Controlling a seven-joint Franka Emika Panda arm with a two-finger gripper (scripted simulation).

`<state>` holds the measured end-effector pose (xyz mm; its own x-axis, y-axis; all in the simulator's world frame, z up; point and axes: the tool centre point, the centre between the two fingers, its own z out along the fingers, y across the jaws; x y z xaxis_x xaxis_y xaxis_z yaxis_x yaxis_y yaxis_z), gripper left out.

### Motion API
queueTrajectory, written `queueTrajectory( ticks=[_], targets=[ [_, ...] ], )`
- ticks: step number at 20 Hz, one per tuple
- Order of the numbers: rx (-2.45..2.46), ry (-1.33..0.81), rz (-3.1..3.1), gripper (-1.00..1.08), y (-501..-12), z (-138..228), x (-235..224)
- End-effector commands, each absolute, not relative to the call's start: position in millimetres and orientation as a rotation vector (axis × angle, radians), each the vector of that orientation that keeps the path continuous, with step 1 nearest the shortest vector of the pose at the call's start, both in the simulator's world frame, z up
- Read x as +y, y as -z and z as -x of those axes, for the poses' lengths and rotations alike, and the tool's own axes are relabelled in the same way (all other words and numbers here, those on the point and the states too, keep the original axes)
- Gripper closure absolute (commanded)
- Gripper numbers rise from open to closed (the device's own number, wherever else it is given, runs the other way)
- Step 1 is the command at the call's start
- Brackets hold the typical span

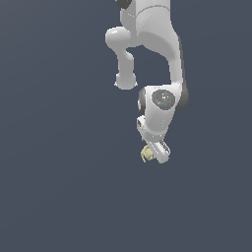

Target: Pick up the object and move it to a goal position.

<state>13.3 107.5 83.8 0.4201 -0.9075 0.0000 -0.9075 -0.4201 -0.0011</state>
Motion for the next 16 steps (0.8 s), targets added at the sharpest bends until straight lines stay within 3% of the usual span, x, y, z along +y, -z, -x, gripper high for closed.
queueTrajectory(
  ticks=[1,11,12,16],
  targets=[
    [1.693,0.0,2.646,-0.92,-73.1,-12.6,107.1],
    [1.697,0.0,2.644,-0.92,-41.9,-13.1,107.4],
    [1.697,0.0,2.644,1.08,-41.9,-13.1,107.4],
    [1.697,0.0,2.644,1.08,-41.9,-13.1,107.4]
  ],
)
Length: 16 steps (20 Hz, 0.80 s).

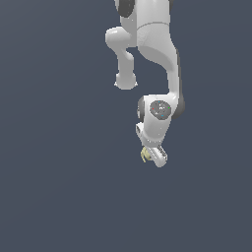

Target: Pick up the object and move it to a goal position.

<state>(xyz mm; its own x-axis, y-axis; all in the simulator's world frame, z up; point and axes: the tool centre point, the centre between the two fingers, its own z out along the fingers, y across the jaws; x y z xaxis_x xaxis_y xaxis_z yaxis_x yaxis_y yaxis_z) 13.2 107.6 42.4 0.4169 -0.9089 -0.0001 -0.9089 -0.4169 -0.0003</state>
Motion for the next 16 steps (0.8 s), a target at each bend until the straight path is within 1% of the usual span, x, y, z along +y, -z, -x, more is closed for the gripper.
queueTrajectory(
  ticks=[1,9,16],
  targets=[
    [1.697,0.0,2.644,1.08,-41.9,-13.1,107.4],
    [1.696,0.0,2.644,1.08,-44.1,-12.6,106.5],
    [1.696,0.0,2.643,1.08,-62.3,-4.5,95.1]
  ],
)
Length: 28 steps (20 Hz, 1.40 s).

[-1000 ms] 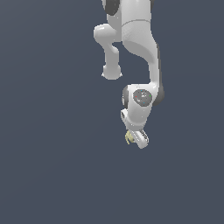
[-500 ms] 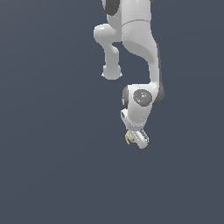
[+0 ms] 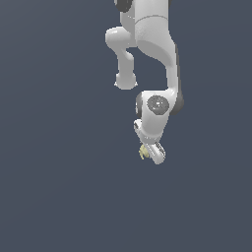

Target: Pick up the object and move it to a goal position.

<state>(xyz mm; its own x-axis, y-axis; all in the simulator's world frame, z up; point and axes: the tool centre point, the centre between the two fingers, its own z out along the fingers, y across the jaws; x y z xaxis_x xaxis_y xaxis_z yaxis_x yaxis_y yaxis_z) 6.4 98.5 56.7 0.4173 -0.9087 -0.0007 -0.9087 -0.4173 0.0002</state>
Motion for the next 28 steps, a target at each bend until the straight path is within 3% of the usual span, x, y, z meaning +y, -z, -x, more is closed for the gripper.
queueTrajectory(
  ticks=[1,28],
  targets=[
    [1.696,0.0,2.643,1.08,-66.5,-2.7,92.4],
    [1.697,-0.001,2.643,1.08,-240.0,66.9,-16.6]
  ],
)
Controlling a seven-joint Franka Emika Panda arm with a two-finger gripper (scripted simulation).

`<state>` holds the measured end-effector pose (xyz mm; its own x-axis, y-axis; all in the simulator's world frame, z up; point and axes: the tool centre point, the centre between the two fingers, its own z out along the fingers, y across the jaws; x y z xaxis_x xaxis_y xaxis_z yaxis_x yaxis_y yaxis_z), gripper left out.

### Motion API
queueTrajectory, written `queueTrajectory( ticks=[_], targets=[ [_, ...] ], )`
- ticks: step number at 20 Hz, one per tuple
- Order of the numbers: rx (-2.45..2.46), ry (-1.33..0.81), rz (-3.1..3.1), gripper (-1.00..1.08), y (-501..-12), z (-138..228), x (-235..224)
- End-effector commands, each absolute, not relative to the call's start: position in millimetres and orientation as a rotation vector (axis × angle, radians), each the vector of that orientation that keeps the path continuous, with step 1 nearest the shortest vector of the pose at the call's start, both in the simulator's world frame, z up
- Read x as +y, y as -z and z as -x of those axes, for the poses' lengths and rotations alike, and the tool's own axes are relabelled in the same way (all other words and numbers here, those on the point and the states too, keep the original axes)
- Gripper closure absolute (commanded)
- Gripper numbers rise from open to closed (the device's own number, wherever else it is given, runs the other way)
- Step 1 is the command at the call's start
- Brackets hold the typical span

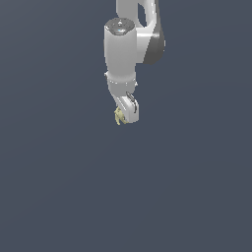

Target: Pick up the object and move it to a goal position.

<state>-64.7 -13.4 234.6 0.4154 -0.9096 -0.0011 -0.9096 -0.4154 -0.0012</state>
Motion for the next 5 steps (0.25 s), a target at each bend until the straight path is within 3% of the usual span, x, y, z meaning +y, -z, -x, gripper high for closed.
queueTrajectory(
  ticks=[1,5],
  targets=[
    [1.697,-0.001,2.643,1.08,-242.6,67.7,-18.2],
    [1.697,-0.001,2.643,1.08,-247.1,69.1,-21.1]
  ],
)
